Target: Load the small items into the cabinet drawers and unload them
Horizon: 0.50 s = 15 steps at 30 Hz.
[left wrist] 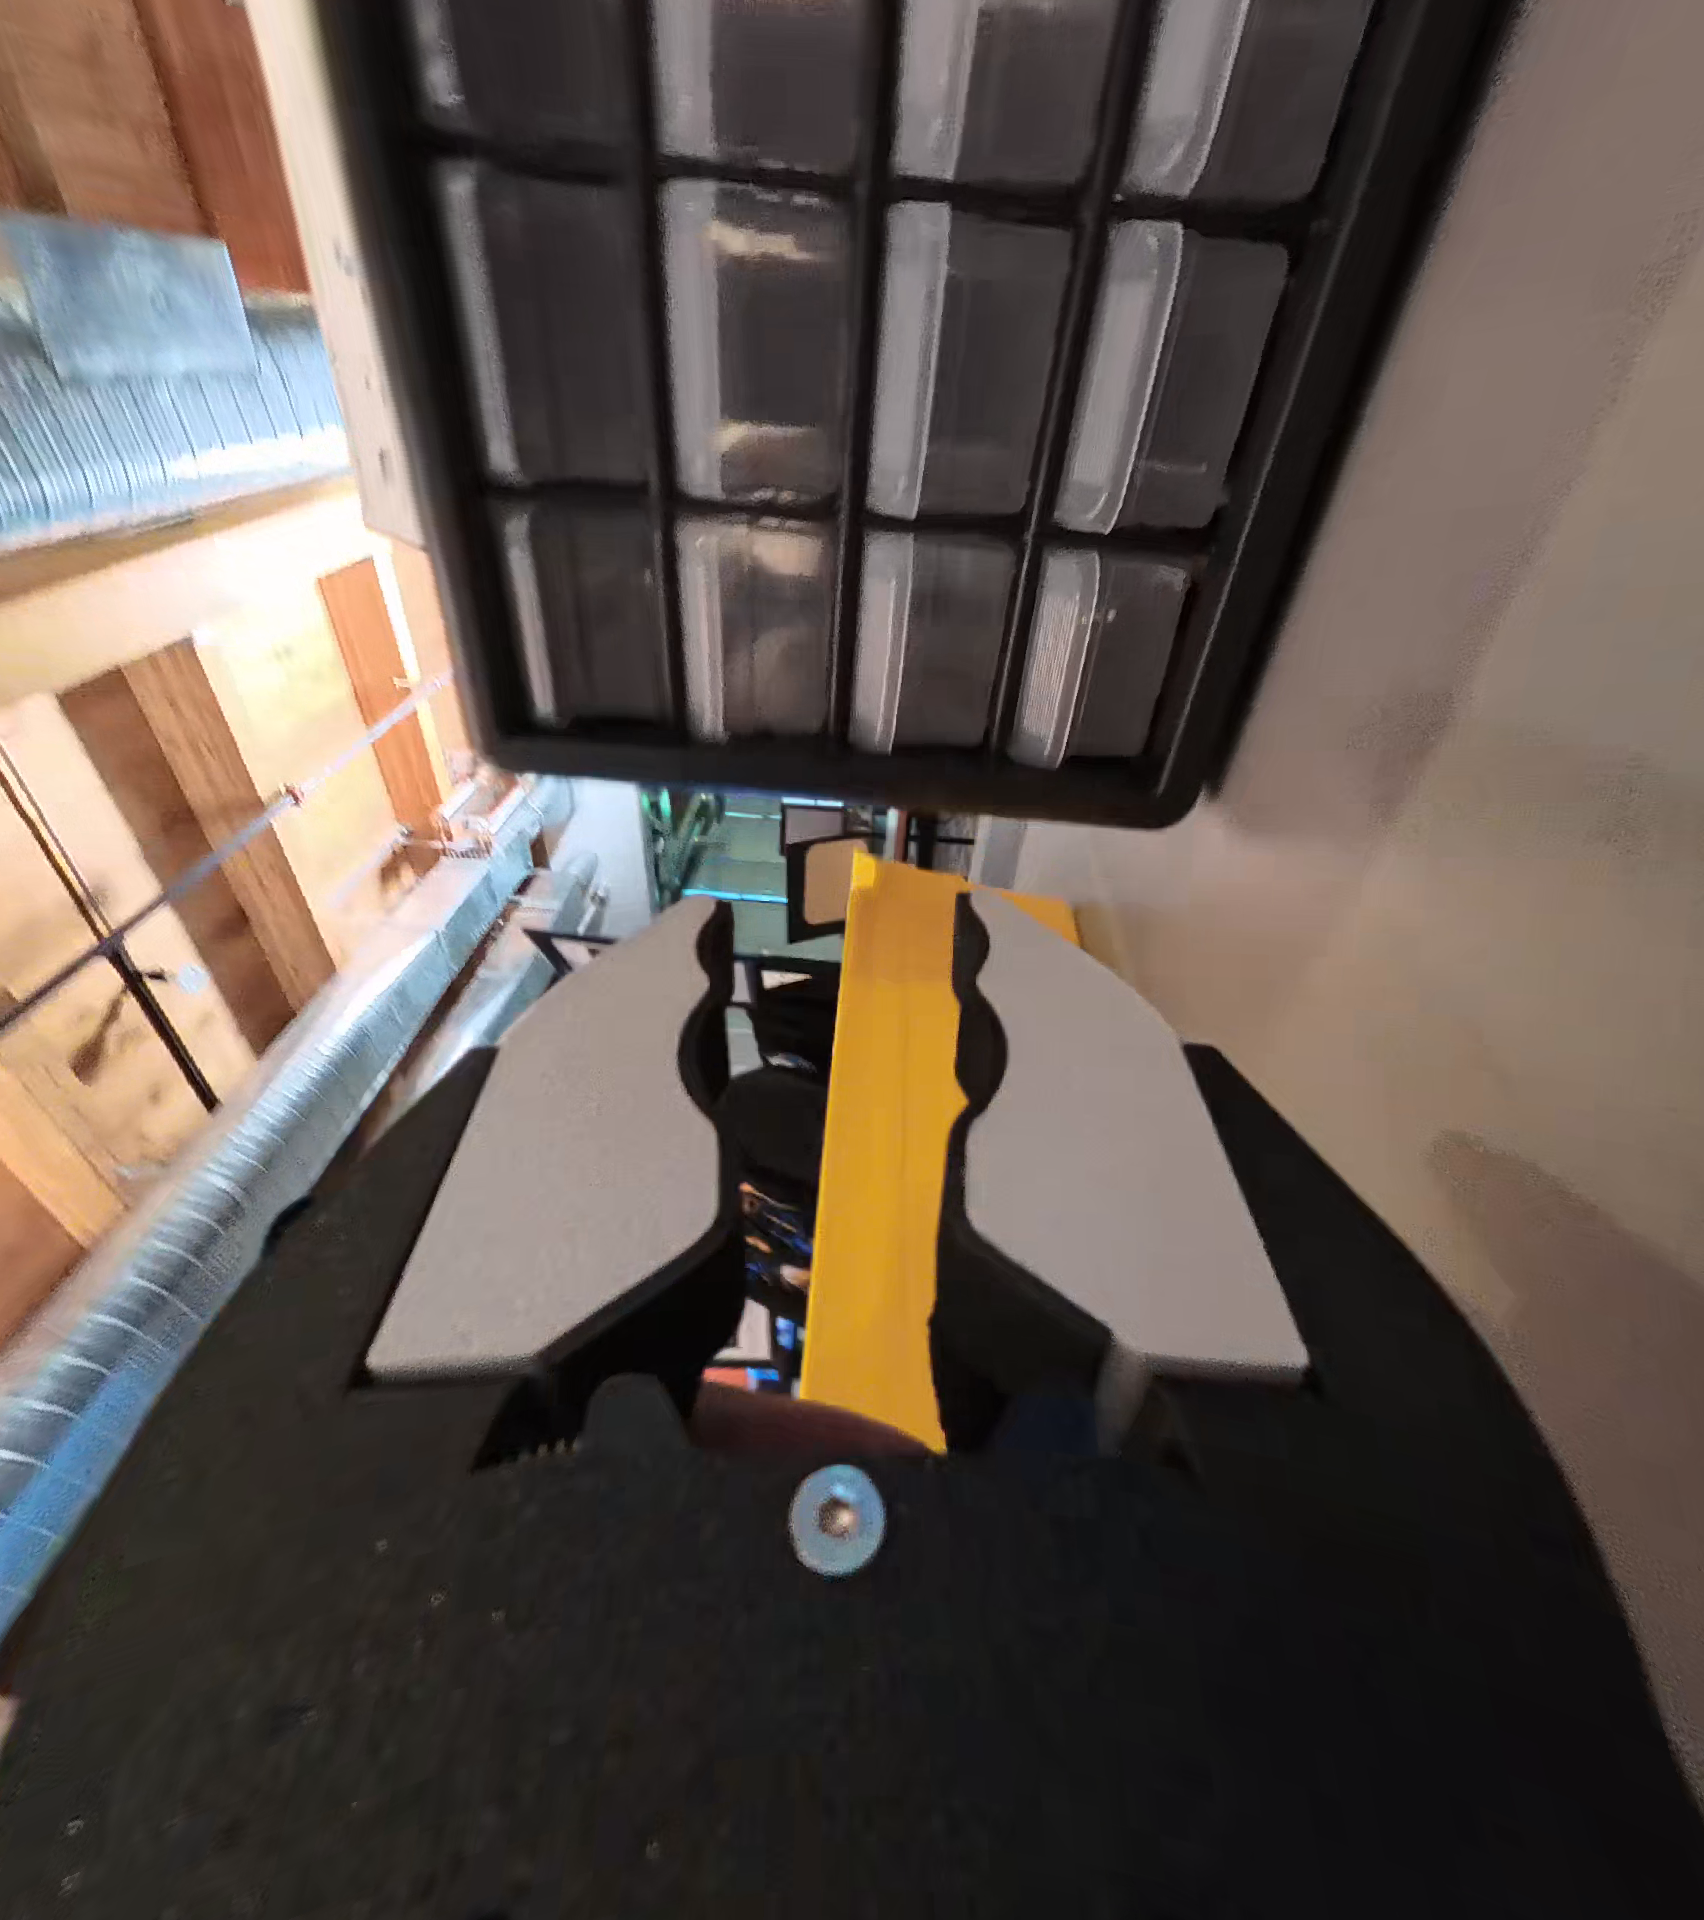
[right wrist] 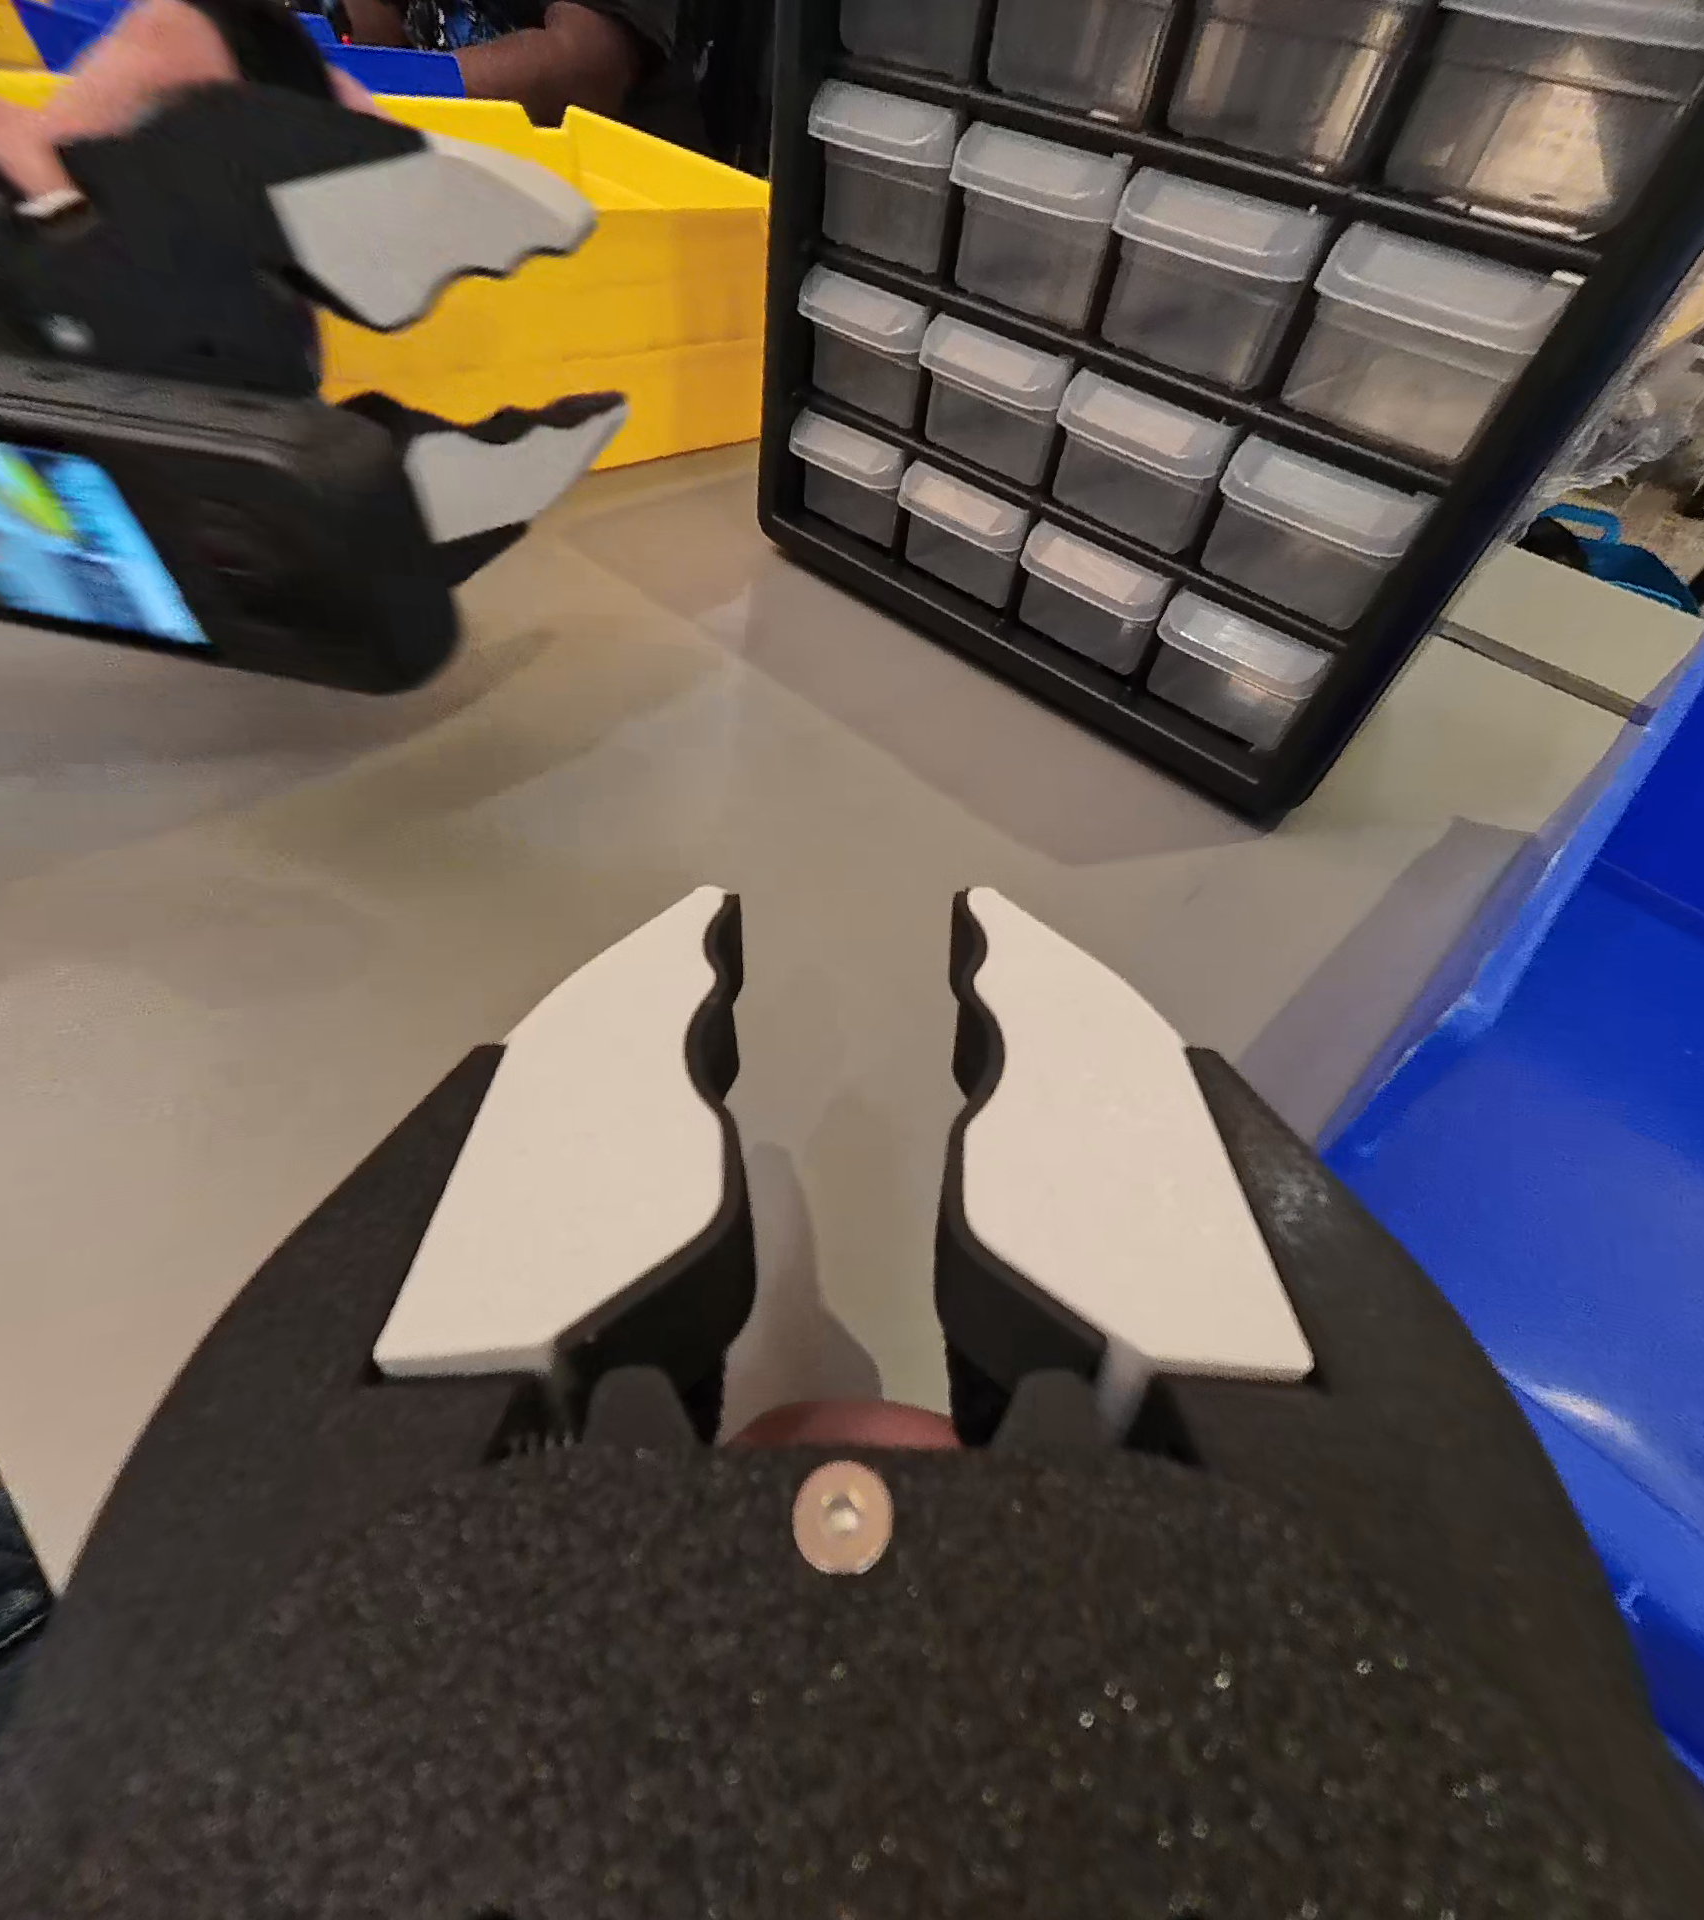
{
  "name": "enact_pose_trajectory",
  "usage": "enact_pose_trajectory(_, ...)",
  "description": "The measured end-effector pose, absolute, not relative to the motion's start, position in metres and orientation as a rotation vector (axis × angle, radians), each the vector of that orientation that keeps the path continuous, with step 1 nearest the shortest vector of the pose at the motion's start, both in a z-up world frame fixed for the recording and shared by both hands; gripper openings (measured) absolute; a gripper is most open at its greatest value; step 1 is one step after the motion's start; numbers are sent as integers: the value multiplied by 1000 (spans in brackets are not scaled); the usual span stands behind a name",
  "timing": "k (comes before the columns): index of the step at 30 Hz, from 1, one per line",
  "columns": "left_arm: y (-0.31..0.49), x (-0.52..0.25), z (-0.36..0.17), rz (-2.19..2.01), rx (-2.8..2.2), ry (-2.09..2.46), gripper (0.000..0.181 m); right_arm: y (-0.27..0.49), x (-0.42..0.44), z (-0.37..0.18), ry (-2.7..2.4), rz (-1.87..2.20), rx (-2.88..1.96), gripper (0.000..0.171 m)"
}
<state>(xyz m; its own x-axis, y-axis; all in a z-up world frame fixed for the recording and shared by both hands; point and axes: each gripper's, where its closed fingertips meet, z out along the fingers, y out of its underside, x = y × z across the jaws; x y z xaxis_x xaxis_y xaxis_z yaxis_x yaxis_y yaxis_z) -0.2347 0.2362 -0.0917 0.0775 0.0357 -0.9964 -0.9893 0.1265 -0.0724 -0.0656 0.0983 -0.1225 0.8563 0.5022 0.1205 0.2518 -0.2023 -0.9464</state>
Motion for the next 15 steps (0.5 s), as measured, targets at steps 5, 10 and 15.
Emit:
enact_pose_trajectory(5,286,-213,-92,1174,-995,1276,40,100,-64,-123,-559,274,-1804,38)
enact_pose_trajectory(10,316,-202,-104,1151,-1055,1305,42,100,-63,-123,-545,293,-1808,38)
enact_pose_trajectory(15,334,-200,-103,1172,-1061,1284,39,100,-62,-124,-543,304,-1814,38)
